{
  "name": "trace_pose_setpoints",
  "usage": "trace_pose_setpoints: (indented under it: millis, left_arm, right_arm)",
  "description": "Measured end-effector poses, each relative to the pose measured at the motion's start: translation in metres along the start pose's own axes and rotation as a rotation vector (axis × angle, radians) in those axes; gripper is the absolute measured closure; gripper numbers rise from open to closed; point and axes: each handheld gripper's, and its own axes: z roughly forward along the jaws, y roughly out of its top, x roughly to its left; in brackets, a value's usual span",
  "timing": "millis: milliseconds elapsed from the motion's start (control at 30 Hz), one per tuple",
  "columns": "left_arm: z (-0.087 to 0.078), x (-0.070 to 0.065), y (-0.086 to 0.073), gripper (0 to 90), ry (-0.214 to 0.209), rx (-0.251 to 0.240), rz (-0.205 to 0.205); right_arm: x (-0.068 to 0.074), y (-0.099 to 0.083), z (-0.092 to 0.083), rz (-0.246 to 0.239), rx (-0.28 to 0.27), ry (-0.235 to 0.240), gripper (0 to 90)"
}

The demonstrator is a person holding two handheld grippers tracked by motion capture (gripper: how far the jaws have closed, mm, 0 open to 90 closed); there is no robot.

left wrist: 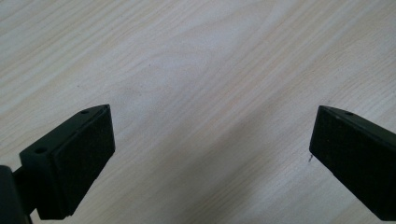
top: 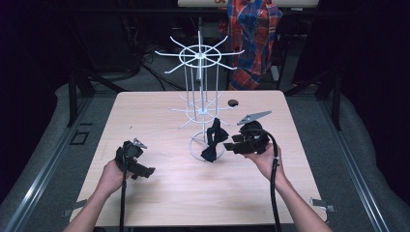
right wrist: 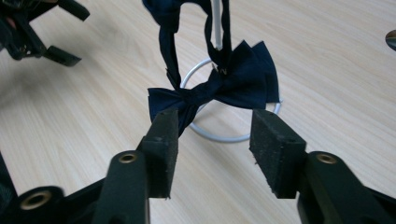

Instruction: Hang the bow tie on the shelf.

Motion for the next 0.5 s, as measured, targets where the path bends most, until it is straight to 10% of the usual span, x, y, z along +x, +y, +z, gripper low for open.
trace_pose_setpoints:
  millis: [500]
  left_arm:
    - [-0.001, 0.0, 0.0, 0.2, 0.003, -0.004, 0.001]
  right_arm:
    - [-0.005, -0.013, -0.01, -0.002, 0.073, -0.003, 26.6]
